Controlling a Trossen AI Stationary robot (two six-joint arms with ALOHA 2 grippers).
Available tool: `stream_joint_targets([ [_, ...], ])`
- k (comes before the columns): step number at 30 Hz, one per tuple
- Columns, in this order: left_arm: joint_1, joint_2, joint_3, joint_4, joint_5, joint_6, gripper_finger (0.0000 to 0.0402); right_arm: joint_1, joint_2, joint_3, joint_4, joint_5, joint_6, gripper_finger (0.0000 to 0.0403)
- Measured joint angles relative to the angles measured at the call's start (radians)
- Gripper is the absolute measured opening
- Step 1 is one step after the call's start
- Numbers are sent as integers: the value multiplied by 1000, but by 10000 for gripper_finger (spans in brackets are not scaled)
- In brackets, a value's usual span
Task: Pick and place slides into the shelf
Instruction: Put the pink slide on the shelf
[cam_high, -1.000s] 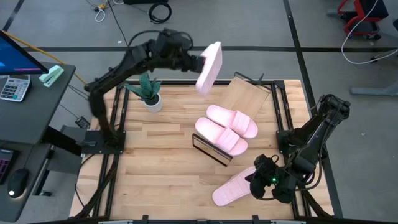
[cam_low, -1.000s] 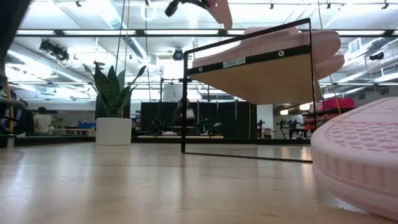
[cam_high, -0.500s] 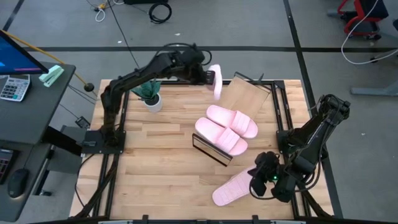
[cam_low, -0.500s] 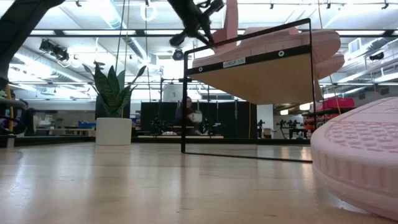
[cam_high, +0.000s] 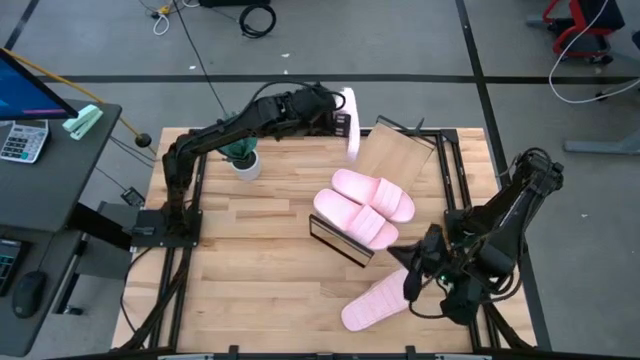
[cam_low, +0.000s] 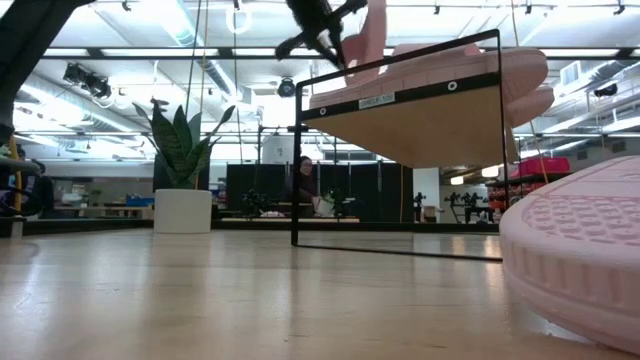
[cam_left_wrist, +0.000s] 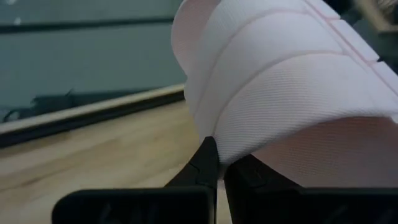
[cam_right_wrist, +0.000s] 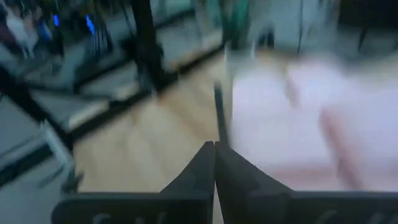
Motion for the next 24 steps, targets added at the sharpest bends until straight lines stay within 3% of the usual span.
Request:
stream_joint_targets([
  [3,-35,0,0,99,-45,0,12,-41,0,82,0,108,-167,24],
  [6,-78,0,0,195,-108,1,12,-103,0,178,0,127,-349,50],
  [14,-171,-8,0,294,-228,78,12,-233,-1,416,1,70,-887,186],
  [19,-194,-8,0,293,-232,129,12,-274,-1,443,0,2,-980,266],
  [24,-213,-7,0,301,-260,161,12,-328,14,438,1,-89,-972,312],
])
